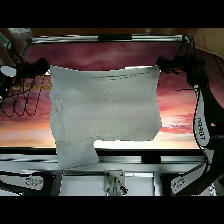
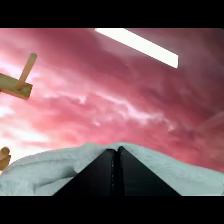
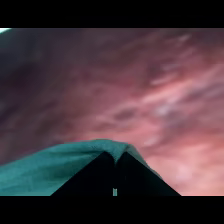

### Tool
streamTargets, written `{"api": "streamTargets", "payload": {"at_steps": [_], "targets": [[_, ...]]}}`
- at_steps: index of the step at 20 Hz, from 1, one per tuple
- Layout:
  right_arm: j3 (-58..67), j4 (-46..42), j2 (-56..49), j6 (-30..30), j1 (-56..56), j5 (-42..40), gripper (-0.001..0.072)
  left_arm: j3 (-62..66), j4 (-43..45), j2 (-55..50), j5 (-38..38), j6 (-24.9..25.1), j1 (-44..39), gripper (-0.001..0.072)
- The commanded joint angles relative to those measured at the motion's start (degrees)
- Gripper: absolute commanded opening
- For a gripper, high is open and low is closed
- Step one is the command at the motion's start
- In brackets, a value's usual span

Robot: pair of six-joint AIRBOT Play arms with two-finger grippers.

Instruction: Fold the shirts.

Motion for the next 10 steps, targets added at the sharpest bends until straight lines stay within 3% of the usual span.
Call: {"api": "streamTargets", "payload": {"at_steps": [1,3,6,8,10], "targets": [[0.00,3.34,-5.40,0.35,0.04,12.98,0.0069,3.87,-2.32,-9.11,7.30,-0.17,-1.97,0.0032],[0.00,3.32,-6.95,0.35,0.04,11.89,0.0068,4.15,-2.27,-11.02,10.60,-0.13,-3.04,0.0033],[0.00,3.10,-7.58,0.33,0.00,7.41,0.0068,4.17,-2.25,-12.04,8.70,4.44,-3.67,0.0033],[0.02,3.04,-6.40,-1.01,0.00,2.97,0.0068,4.26,-2.23,-10.91,1.77,10.64,-2.91,0.0033],[0.02,-0.20,-4.68,-6.03,-0.13,-4.31,0.0068,5.11,-1.75,-9.55,-10.01,18.05,-1.40,0.0033]]}}
